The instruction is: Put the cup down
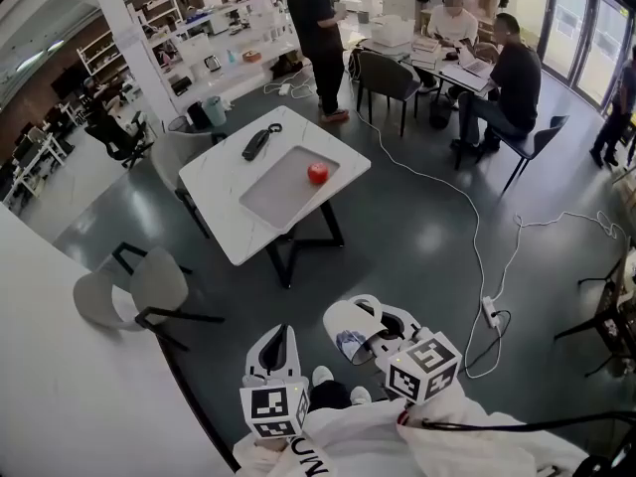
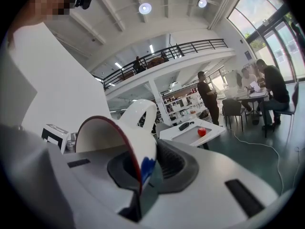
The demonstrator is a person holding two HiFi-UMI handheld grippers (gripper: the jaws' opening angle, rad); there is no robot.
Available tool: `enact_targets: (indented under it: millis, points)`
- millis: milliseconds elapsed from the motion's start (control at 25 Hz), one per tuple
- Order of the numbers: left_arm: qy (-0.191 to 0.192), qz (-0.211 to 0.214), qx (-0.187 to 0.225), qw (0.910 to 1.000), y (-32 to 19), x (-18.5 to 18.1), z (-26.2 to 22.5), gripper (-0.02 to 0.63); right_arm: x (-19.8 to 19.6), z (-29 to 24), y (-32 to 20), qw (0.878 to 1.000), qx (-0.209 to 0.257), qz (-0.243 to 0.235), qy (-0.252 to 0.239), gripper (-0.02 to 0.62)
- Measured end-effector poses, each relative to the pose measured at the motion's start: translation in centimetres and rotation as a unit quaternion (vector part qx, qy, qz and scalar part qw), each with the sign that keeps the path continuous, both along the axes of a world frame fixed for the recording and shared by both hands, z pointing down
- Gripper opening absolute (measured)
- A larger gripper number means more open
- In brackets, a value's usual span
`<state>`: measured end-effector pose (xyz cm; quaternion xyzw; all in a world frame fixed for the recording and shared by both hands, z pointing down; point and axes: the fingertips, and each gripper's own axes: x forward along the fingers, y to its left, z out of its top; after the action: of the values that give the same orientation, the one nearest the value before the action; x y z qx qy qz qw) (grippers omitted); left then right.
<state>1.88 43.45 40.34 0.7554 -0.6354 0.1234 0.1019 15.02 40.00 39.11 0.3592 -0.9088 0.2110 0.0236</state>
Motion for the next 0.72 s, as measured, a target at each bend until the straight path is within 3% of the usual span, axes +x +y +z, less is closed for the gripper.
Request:
enact_targets:
  millis: [720]
  points:
    - [-0.001,-0.002,0.003,1.0,-5.6,-1.3,0.6,0.011,-1.0,0.3,-5.3,1.0,0.002,-0.002,-0.002,0.034]
